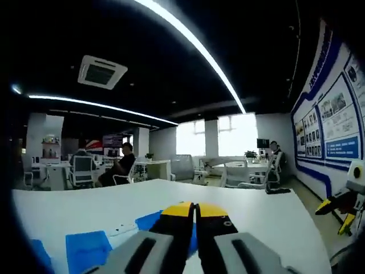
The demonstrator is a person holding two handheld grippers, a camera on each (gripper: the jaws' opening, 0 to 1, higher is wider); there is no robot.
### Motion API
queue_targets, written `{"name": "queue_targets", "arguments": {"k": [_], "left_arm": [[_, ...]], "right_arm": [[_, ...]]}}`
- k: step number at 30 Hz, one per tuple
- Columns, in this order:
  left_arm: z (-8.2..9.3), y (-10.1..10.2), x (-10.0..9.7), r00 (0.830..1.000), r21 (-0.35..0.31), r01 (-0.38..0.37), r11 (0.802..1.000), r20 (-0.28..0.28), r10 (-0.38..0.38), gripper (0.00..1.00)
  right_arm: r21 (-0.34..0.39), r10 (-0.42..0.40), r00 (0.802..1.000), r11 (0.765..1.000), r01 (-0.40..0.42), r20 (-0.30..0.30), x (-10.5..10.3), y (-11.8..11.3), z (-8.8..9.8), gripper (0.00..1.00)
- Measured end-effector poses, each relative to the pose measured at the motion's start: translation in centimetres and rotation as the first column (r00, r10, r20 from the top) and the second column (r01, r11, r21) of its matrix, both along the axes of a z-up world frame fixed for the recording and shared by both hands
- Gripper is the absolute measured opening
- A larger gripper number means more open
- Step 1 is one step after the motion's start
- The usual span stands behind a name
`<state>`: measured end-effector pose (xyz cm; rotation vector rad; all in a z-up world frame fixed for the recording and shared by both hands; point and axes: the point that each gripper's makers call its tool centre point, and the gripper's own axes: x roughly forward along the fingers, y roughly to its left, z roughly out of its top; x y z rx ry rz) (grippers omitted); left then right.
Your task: Pick up the resistors one by one and place each resistor into its matching bin, sorting the parts by color and model until every resistor is separated into the correct bin for its type
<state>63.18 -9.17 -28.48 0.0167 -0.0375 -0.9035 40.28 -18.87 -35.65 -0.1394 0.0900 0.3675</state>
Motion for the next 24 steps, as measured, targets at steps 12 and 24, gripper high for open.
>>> {"name": "queue_targets", "arguments": {"k": [12,24], "left_arm": [[-0.2,-6.1,7.3,0.998,0.034,-0.054,0.998,-0.037,0.055,0.05],[-2.1,-6.4,10.5,0.989,0.094,-0.123,0.988,-0.066,0.129,0.06]], "right_arm": [[0.01,-0.174,0.985,0.985,0.174,-0.001,0.0,-5.1,0.0,0.52],[0.022,-0.176,0.984,0.984,0.176,0.006,0.1,-5.1,0.3,0.52]]}}
